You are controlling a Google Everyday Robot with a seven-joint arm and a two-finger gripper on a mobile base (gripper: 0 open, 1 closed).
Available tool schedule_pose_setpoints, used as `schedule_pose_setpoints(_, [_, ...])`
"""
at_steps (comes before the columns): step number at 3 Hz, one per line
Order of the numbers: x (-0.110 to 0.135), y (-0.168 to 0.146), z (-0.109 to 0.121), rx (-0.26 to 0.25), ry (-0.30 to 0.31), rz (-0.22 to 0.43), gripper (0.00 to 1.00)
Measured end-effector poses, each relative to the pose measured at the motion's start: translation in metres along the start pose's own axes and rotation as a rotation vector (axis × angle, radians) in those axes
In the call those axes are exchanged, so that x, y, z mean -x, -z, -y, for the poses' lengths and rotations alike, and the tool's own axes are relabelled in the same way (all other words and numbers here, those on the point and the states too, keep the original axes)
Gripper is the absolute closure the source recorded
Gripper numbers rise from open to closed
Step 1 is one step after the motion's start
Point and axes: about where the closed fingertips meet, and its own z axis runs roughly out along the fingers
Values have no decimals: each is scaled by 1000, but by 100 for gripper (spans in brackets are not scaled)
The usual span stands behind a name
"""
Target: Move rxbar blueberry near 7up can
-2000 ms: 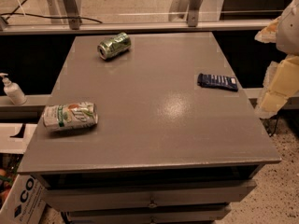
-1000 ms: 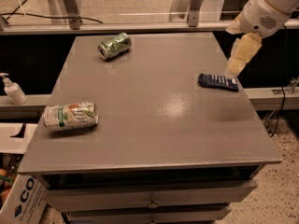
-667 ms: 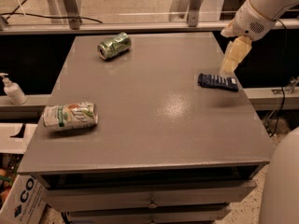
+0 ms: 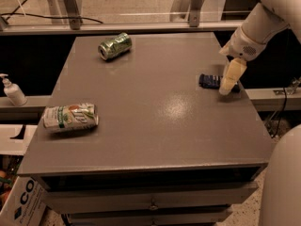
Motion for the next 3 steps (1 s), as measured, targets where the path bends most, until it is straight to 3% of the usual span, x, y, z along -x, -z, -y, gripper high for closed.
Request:
schedule_pose_setpoints(1, [-15,-20,-11,25,-4,-17,16])
schedule_pose_setpoints(3, [-17,-18,-14,34,-1,-28,62])
